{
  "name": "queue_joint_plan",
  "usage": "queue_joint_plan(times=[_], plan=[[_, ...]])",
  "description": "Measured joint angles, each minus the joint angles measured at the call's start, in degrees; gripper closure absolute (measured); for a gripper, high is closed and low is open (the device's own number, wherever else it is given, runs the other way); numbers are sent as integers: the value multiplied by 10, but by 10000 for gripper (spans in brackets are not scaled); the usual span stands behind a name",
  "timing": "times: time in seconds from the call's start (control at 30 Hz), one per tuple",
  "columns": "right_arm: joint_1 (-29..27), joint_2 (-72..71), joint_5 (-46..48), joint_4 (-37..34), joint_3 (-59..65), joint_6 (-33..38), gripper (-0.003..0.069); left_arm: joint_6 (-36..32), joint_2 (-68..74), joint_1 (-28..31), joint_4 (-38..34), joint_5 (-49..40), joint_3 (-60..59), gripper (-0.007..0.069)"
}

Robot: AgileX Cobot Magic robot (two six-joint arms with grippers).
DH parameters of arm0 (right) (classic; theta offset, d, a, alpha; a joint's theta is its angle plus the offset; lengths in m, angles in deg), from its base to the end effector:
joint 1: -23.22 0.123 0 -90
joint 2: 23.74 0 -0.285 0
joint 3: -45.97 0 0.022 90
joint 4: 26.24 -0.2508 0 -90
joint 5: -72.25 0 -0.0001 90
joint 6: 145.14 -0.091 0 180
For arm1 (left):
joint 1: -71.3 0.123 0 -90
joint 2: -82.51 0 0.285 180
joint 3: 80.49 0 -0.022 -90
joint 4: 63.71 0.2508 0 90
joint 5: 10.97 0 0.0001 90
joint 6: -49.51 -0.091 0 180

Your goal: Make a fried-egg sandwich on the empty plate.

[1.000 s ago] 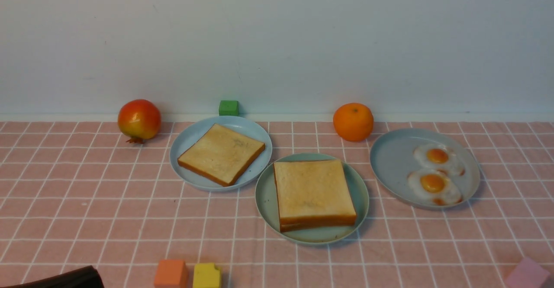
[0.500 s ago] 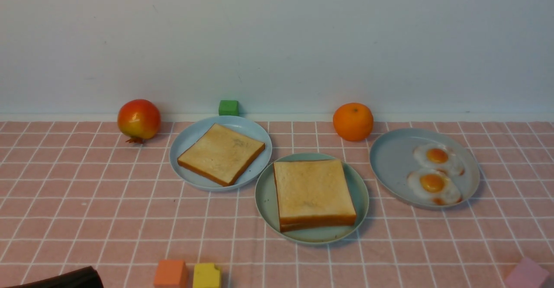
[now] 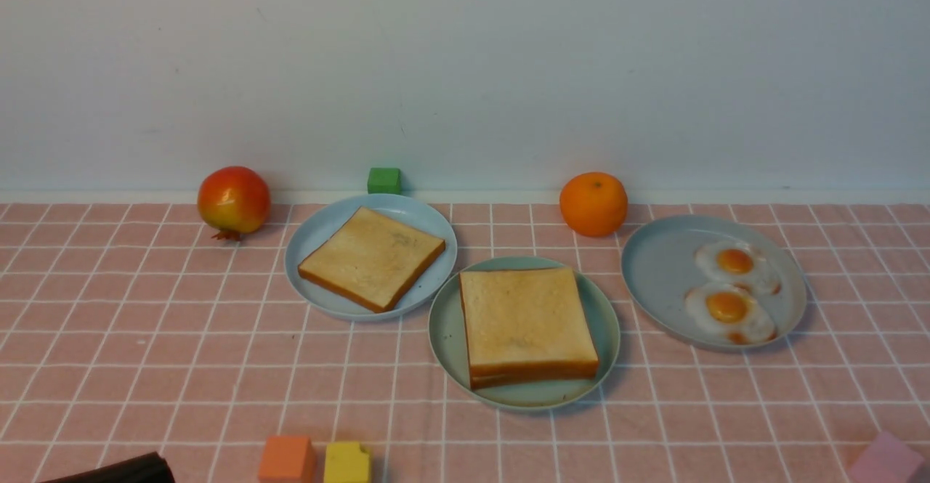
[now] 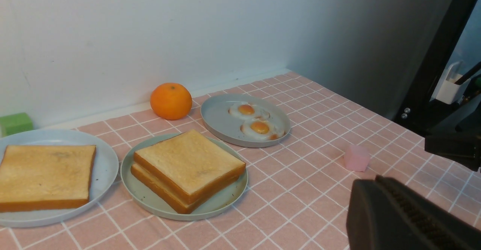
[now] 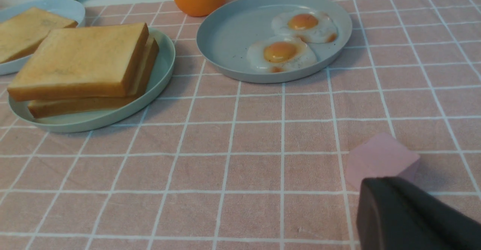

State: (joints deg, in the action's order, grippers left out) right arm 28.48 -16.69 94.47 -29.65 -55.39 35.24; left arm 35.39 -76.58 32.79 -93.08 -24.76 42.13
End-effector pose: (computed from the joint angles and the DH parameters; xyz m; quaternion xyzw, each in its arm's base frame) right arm 0.0517 0.0068 0.1707 -0.0241 0.8080 0.0503 0.5865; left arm 0.0444 -0.0490 0.2965 0.1874 0.6841 -0.3514 0.6110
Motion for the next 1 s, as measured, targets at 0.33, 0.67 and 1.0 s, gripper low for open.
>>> queue_joint_plan(times=[0.33, 0.67, 1.0], plan=[[0, 0, 1, 0, 0, 0, 647, 0, 0, 0, 0, 0, 0, 601], [0, 0, 1, 0, 0, 0, 641, 1, 0, 0, 12, 18, -2, 593], [0, 0, 1, -1, 0, -4, 634, 165, -73, 249, 201, 83, -107, 612]])
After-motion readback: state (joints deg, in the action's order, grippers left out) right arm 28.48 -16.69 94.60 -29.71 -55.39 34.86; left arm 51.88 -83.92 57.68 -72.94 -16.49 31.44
